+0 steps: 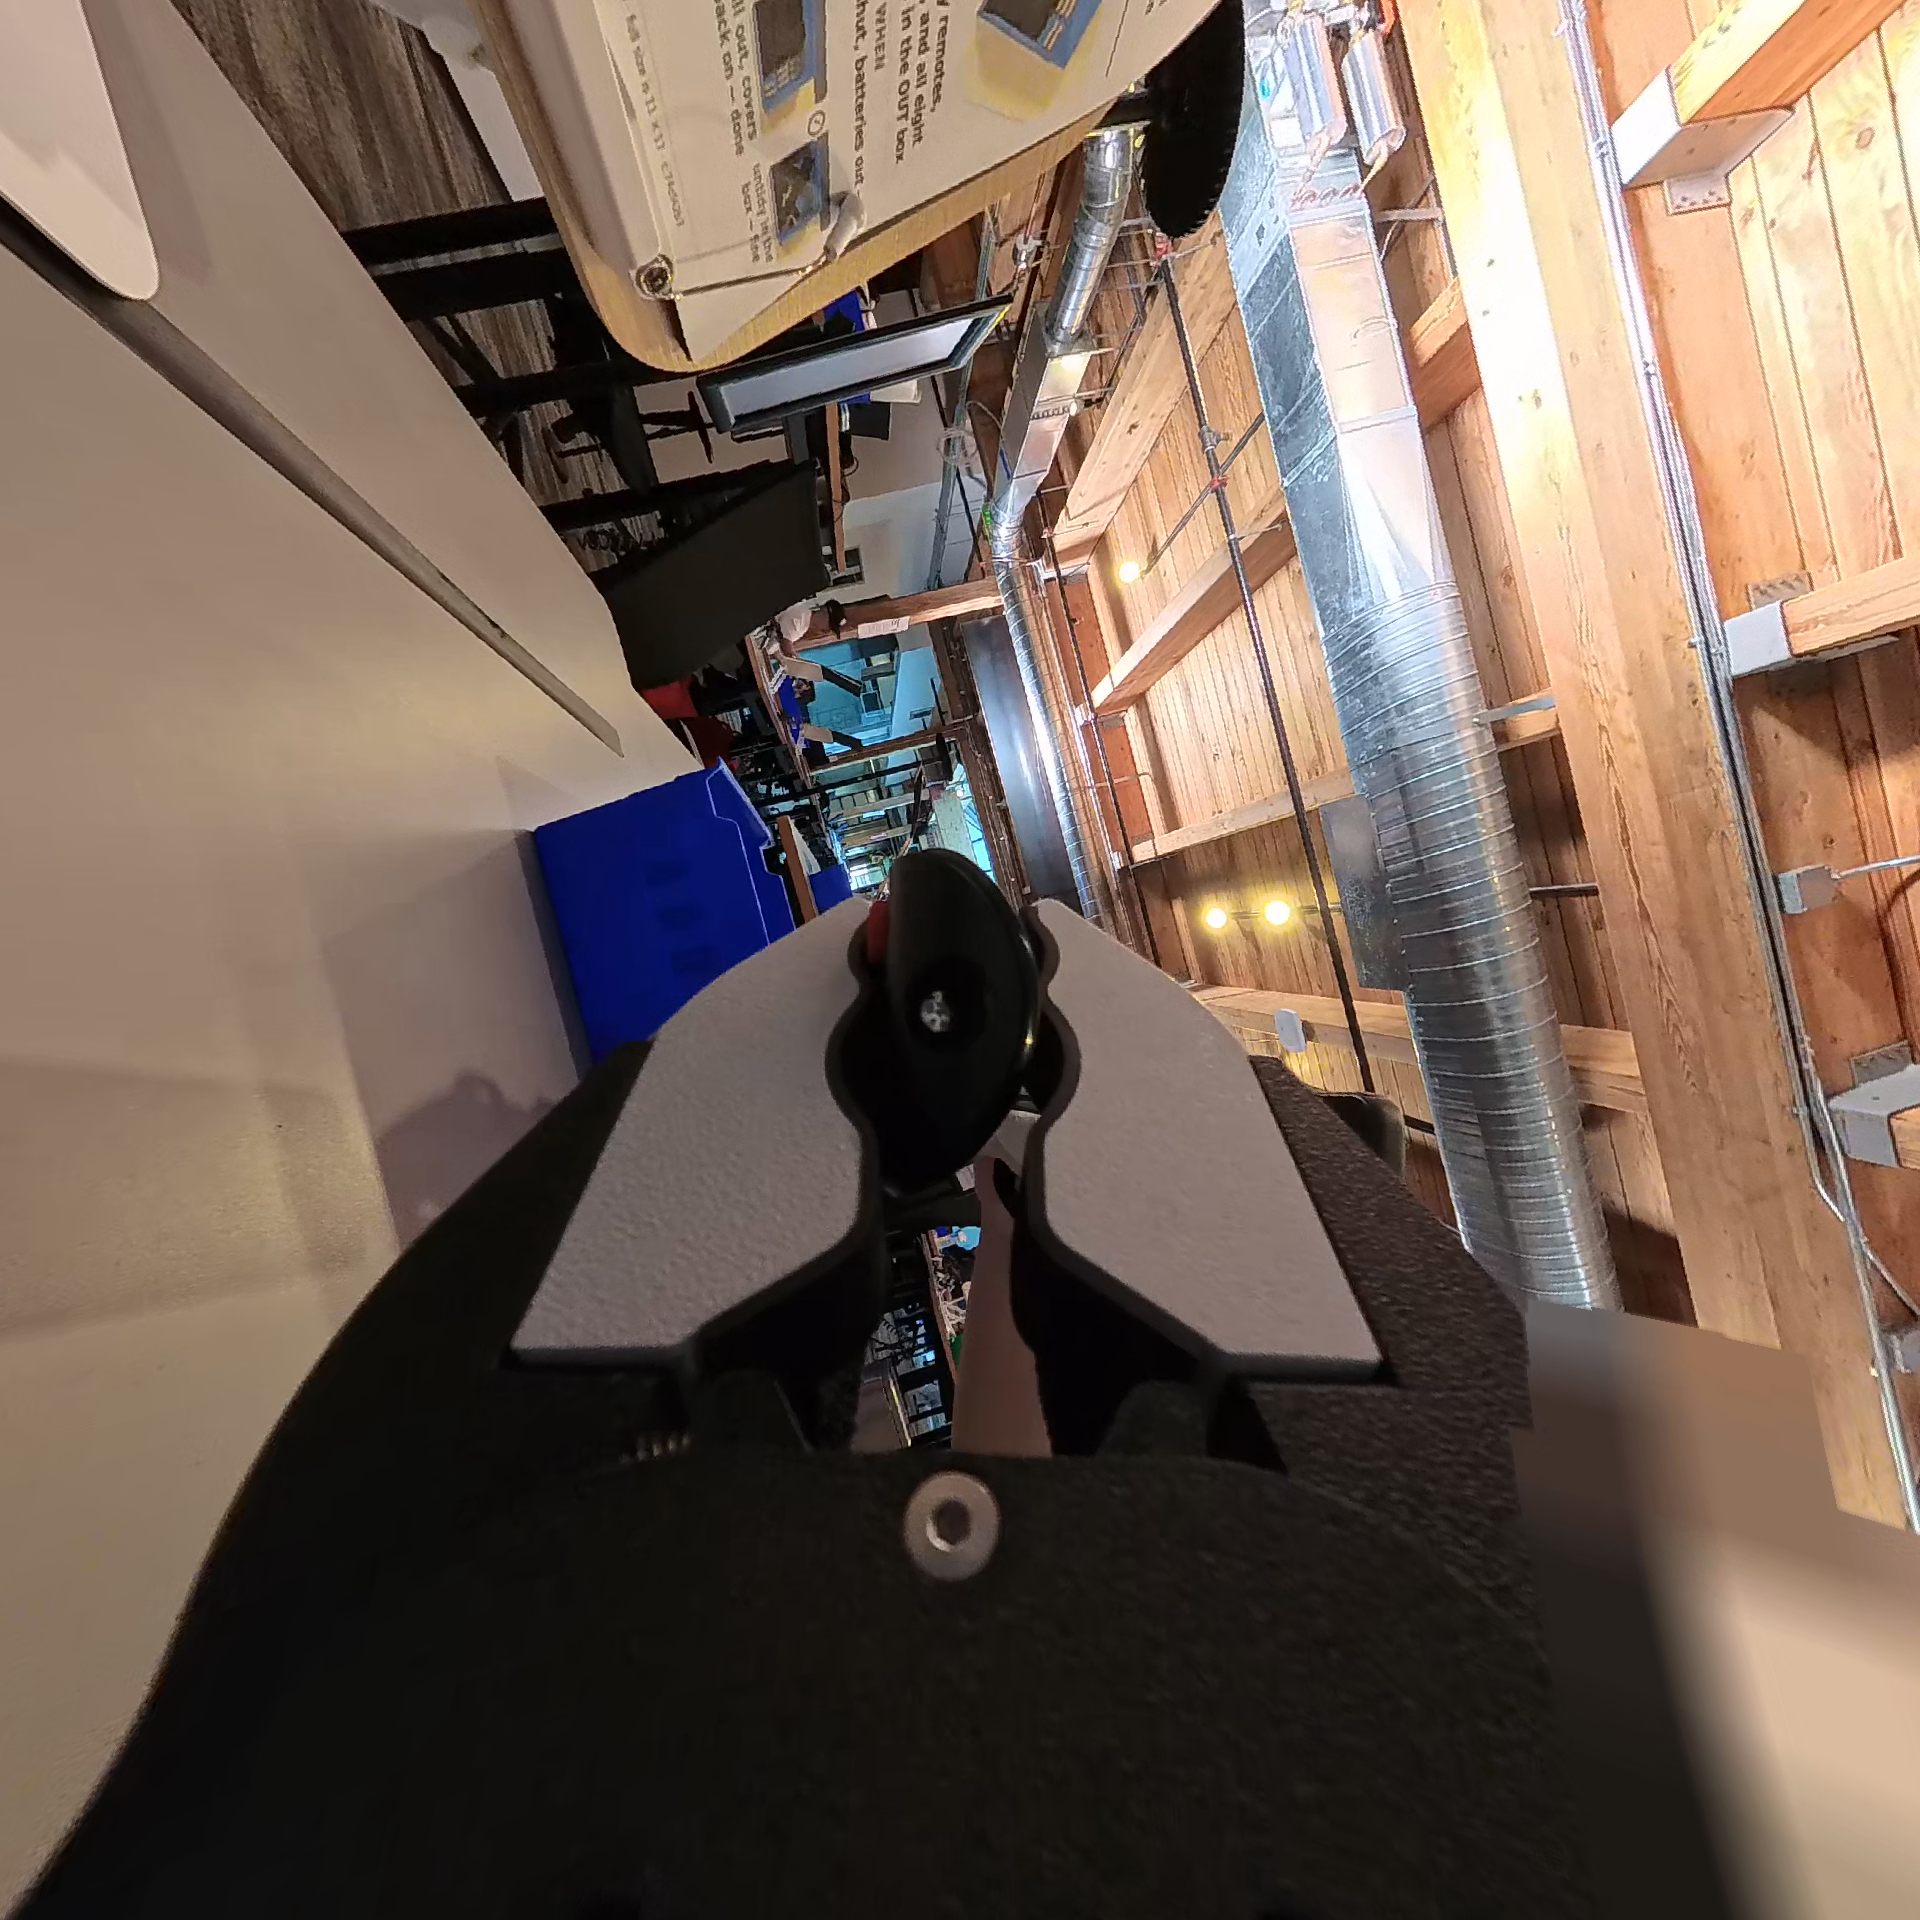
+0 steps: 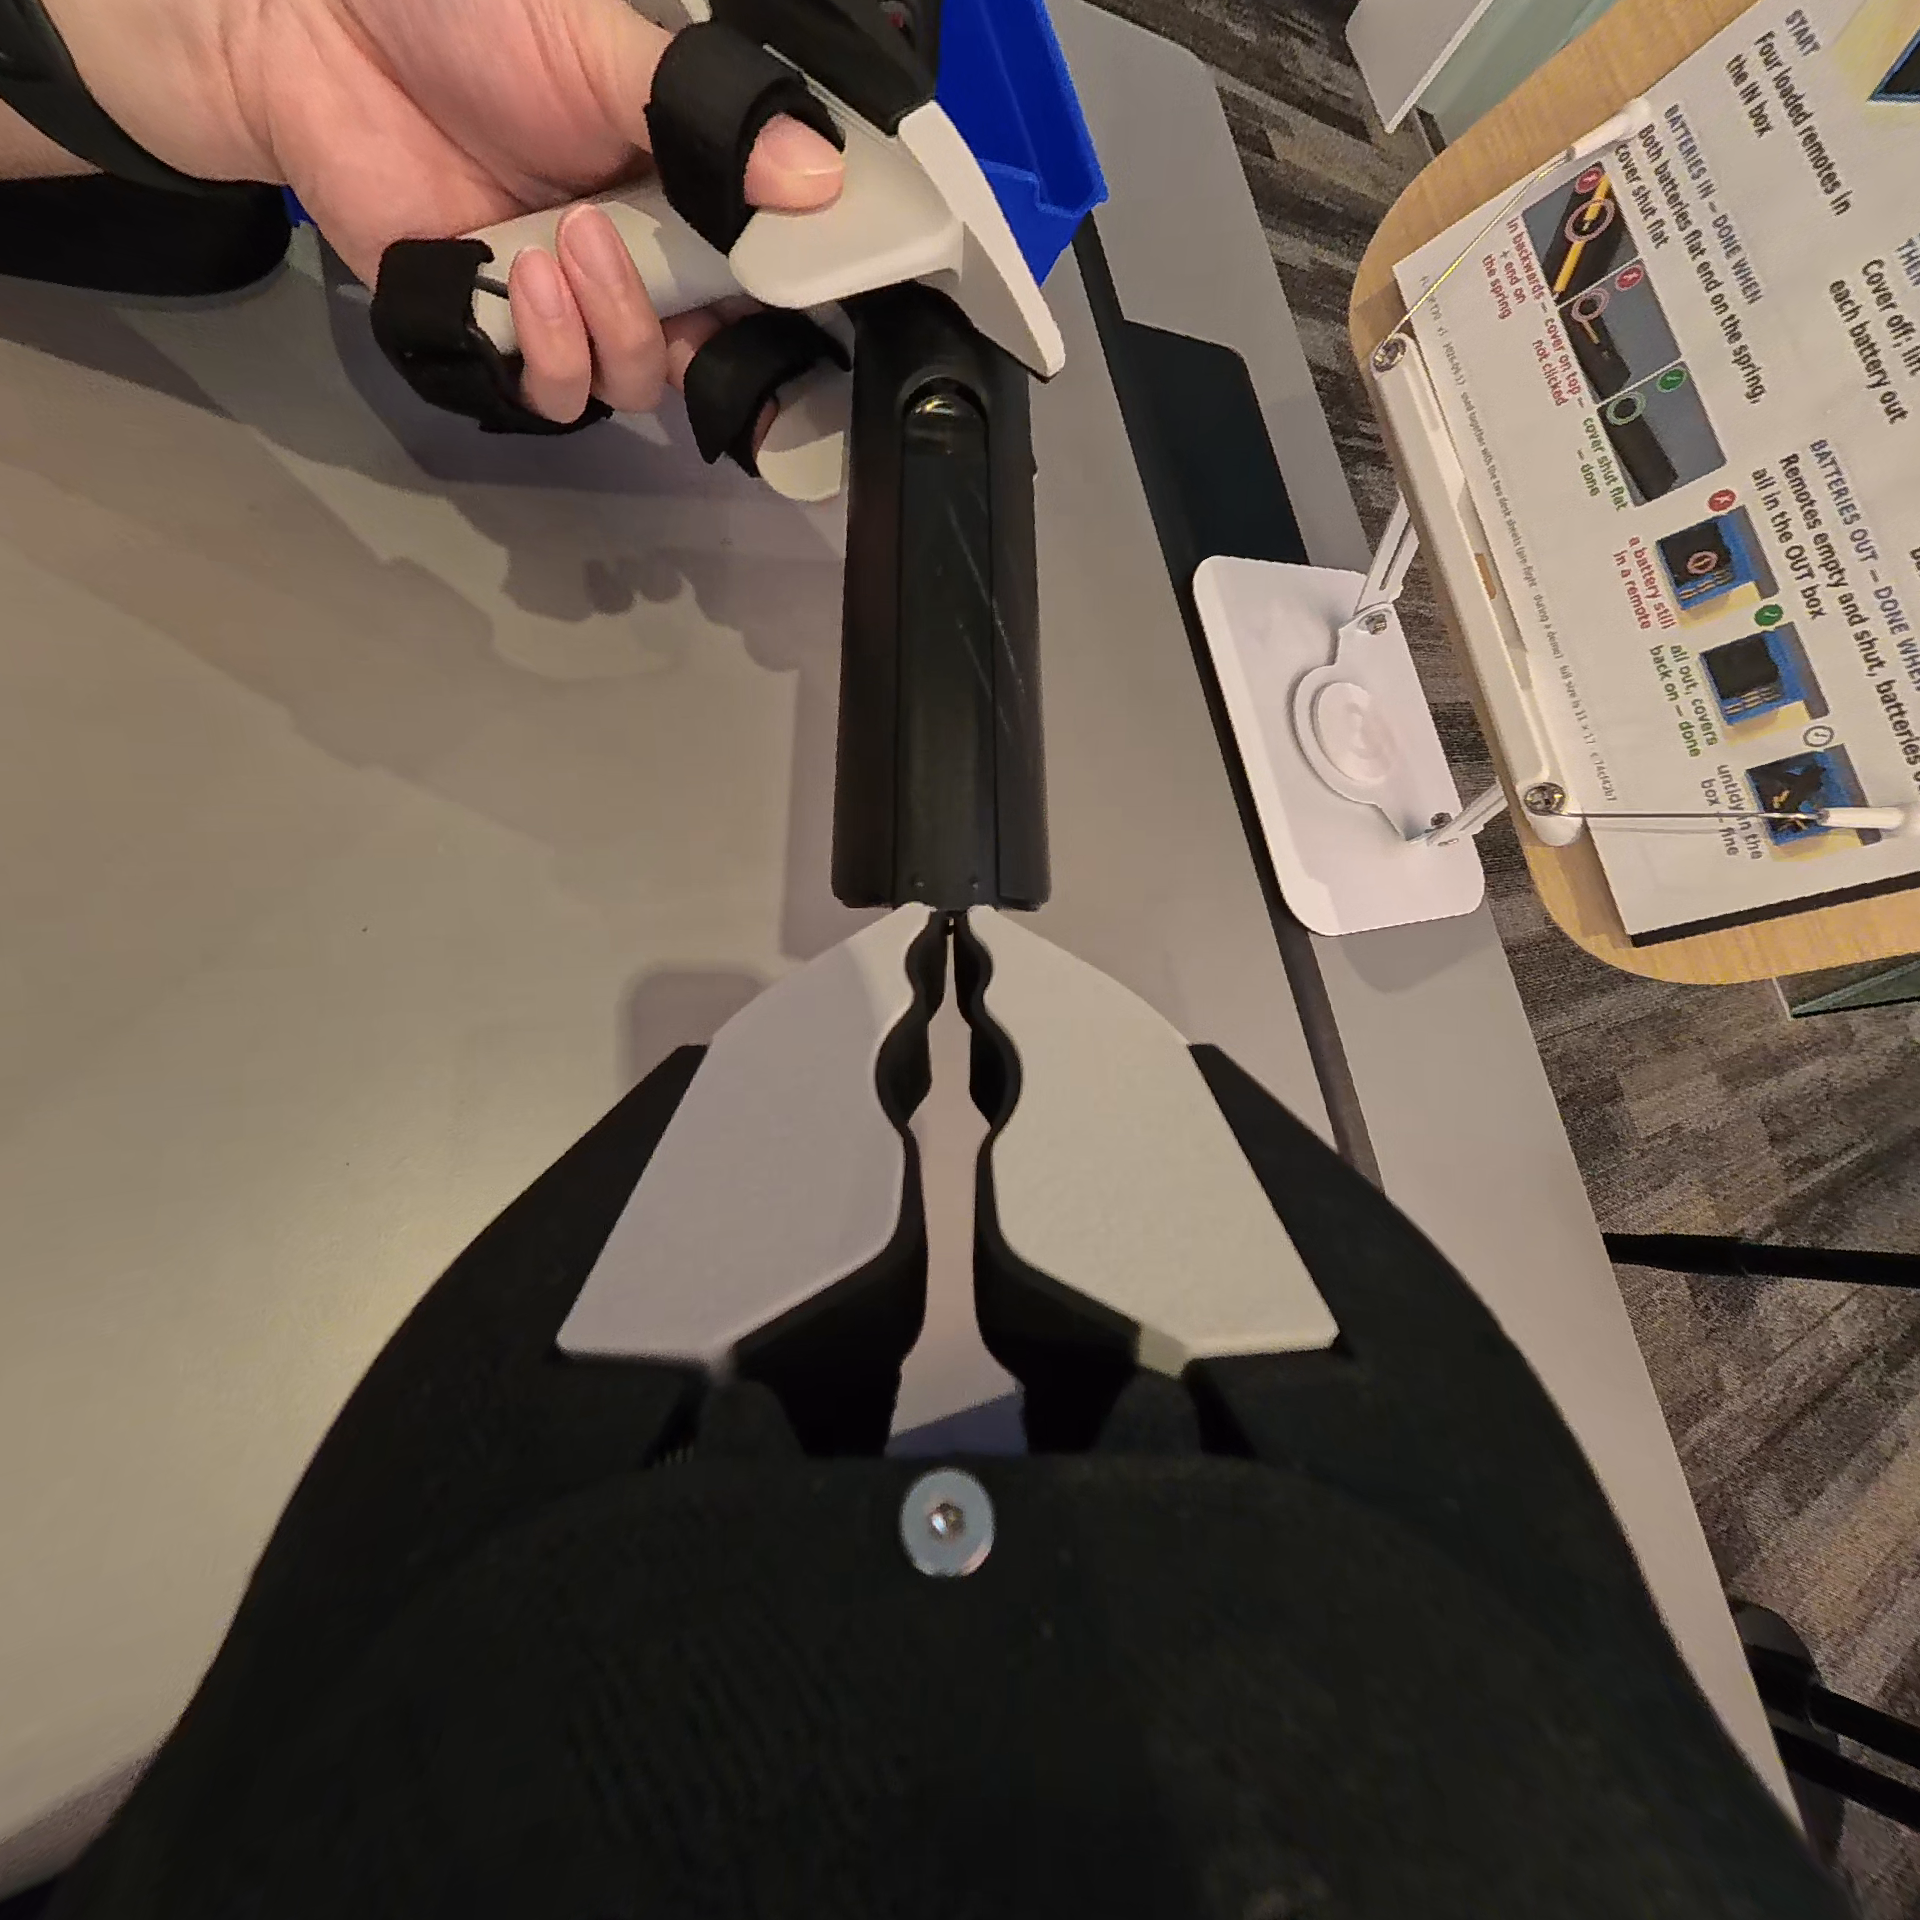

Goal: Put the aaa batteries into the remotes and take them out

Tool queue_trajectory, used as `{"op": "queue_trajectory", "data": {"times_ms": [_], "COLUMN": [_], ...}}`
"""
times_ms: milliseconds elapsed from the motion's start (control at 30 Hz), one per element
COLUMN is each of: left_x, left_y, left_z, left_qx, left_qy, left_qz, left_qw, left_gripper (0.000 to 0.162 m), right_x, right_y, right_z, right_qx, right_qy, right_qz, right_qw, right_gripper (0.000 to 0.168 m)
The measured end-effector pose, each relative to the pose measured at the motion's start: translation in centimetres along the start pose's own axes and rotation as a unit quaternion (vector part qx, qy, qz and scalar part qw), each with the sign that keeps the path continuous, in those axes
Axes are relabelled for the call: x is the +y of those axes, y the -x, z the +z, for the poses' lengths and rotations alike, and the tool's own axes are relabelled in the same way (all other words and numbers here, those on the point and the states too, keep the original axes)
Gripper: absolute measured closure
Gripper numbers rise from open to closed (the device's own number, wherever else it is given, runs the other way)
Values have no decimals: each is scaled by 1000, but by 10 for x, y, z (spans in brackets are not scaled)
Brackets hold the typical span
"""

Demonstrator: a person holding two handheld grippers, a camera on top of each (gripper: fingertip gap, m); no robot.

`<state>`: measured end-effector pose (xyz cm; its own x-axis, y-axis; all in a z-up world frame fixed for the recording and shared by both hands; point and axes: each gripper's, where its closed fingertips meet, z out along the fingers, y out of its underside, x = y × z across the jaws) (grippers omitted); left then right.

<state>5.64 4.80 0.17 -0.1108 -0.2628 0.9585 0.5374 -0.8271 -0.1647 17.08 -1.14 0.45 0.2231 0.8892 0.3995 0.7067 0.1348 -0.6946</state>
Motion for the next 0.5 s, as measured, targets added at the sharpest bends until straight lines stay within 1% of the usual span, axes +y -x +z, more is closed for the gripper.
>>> {"op": "queue_trajectory", "data": {"times_ms": [200, 500], "left_x": [0, 1], "left_y": [-1, -8], "left_z": [1, 1], "left_qx": [4, 18], "left_qy": [1, 3], "left_qz": [-2, -3], "left_qw": [1000, 1000], "left_gripper": [138, 138], "right_x": [-1, -7], "right_y": [0, 1], "right_z": [-2, -11], "right_qx": [0, 23], "right_qy": [-12, -108], "right_qz": [3, 14], "right_qw": [1000, 994], "right_gripper": [166, 165]}}
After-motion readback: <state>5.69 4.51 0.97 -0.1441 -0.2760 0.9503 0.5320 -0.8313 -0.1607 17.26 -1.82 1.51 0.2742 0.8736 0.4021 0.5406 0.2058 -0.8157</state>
